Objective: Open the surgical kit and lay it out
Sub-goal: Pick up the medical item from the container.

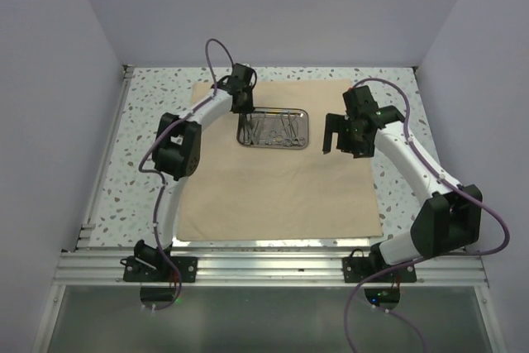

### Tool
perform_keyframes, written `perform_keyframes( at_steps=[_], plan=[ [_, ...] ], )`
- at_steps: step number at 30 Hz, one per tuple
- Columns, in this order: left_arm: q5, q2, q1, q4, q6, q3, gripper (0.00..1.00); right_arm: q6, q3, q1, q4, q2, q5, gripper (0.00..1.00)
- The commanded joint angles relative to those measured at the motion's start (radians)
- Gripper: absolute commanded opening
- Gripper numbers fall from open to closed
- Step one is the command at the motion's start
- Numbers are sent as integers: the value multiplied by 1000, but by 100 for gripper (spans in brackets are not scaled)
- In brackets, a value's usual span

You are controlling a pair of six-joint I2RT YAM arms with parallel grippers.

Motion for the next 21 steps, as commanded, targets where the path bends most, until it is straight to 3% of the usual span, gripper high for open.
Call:
perform_keyframes(
  at_steps=[1,3,6,7,21],
  plan=[
    [-8,23,2,-10,20,26,28,-25,33,4,-5,8,15,94],
    [-6,29,2,-8,22,29,25,-25,35,4,-5,14,15,94],
    [-12,32,3,-5,27,35,11,-28,35,4,0,22,15,94],
    [-18,32,3,-7,27,40,0,-30,35,4,1,22,14,94],
    [-112,-60,5,-37,99,230,0,-36,40,3,24,28,2,93]
  ],
)
